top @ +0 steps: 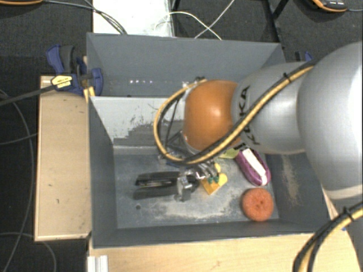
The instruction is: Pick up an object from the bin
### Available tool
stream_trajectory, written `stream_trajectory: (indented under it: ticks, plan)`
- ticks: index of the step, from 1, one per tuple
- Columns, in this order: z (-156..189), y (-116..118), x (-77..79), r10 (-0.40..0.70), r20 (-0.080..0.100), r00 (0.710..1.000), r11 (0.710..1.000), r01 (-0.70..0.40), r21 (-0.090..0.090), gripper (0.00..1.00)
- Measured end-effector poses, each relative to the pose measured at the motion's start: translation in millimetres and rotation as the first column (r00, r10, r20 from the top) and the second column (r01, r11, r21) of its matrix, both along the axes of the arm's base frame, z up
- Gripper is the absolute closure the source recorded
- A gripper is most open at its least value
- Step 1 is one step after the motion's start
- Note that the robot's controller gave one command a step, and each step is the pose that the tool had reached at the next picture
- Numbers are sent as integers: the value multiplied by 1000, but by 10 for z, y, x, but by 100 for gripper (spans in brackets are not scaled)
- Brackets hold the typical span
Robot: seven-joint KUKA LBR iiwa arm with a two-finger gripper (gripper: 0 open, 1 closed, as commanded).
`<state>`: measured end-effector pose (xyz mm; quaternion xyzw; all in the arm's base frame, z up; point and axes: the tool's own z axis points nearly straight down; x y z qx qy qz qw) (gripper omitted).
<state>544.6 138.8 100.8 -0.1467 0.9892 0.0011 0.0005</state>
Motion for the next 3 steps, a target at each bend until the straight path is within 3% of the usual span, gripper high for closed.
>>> stream_trajectory:
  ticks: [1, 2, 3]
  plan:
    - [-306, 143, -143, -294, 3, 956, 956, 294, 2, 0]
    - [-305, -98, -117, -132, -2, 991, 991, 132, -1, 100]
    - [-305, -98, -117, -132, -2, 991, 991, 132, -1, 100]
